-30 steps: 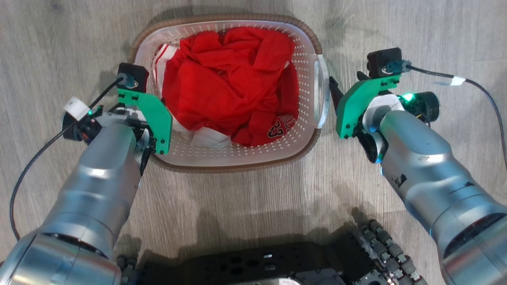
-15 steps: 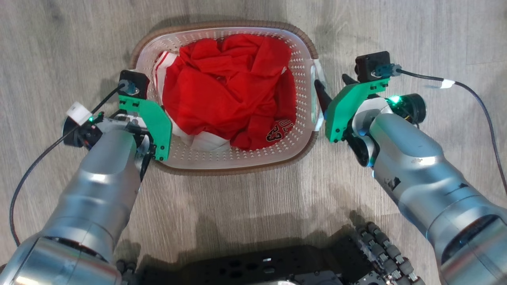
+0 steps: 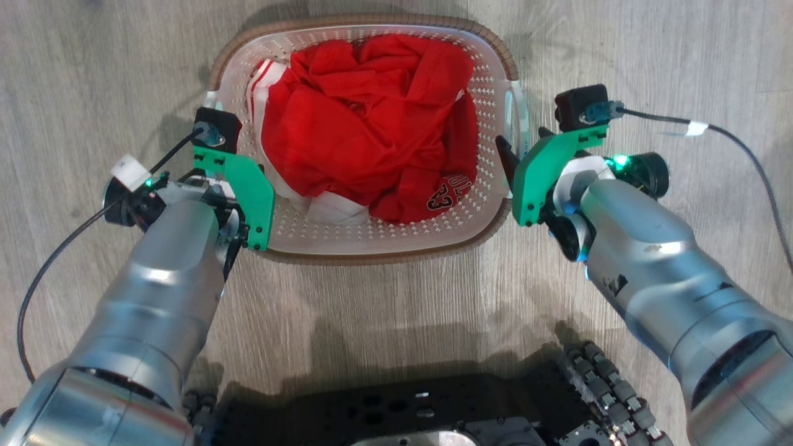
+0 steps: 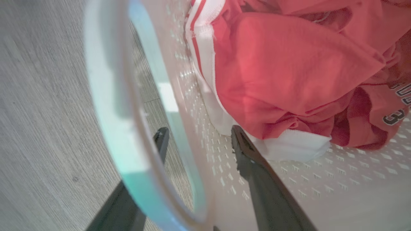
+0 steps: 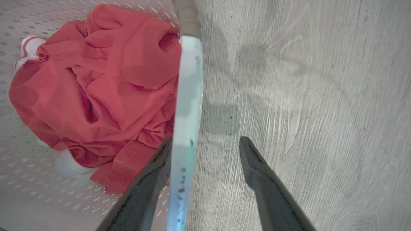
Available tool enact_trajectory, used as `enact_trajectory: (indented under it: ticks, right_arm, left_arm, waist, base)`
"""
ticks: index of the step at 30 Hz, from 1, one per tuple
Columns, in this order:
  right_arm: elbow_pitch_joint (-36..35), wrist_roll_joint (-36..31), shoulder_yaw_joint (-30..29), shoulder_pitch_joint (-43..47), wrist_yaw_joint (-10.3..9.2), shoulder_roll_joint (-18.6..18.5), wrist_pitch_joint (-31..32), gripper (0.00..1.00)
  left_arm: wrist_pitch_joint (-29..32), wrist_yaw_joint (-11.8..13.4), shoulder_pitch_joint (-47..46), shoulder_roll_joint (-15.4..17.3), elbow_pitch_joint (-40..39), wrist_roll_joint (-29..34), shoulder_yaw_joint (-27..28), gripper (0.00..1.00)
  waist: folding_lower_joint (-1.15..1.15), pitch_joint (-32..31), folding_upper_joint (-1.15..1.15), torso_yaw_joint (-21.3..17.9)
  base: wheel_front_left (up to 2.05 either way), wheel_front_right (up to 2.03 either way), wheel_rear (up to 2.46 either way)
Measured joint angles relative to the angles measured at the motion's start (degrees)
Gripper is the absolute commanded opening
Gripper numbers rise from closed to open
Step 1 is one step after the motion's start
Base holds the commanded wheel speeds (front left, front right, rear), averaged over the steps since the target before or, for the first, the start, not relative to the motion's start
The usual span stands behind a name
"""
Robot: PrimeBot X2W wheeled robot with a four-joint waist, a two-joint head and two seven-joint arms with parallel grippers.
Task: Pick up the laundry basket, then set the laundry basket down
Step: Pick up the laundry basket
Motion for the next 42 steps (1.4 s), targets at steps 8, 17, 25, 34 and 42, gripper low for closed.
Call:
enact_trajectory:
  ticks: [8,17,25,34,42]
  right_arm:
    - [0.42,1.55,1.75,-2.19,0.0,0.0,-0.13,1.0]
    - [0.33,3.93,4.57,-2.64,0.0,0.01,-0.79,1.0]
    - [0.57,5.59,6.37,-3.79,0.0,0.01,-0.85,0.0]
    - [2.03,7.56,7.16,-3.89,0.0,0.05,-1.11,0.0]
    - [2.81,8.62,8.68,-4.64,0.0,0.04,-0.69,0.0]
  left_arm:
    - [0.49,0.25,-1.55,-0.05,-0.03,-0.35,-0.7,1.0]
    - [0.51,0.32,-2.14,-0.05,-0.05,-0.94,-1.21,1.0]
    - [0.42,0.2,-2.53,0.03,-0.02,-1.98,-1.19,0.0]
    - [1.05,-0.83,-3.22,-0.07,-0.3,-3.25,-1.33,0.0]
    - [3.69,-2.78,-3.28,-0.24,-0.37,-3.99,-2.29,0.0]
  waist:
    - [0.0,1.65,0.0,-0.13]
    - [0.0,2.78,0.0,-0.42]
    - [0.0,2.97,0.0,-0.12]
    - [0.0,3.3,0.01,0.47]
    - [0.0,2.87,0.0,0.65]
  base:
    - [0.0,0.0,0.0]
    - [0.0,0.0,0.0]
    - [0.0,0.0,0.0]
    - [0.0,0.0,0.0]
    - [0.0,0.0,0.0]
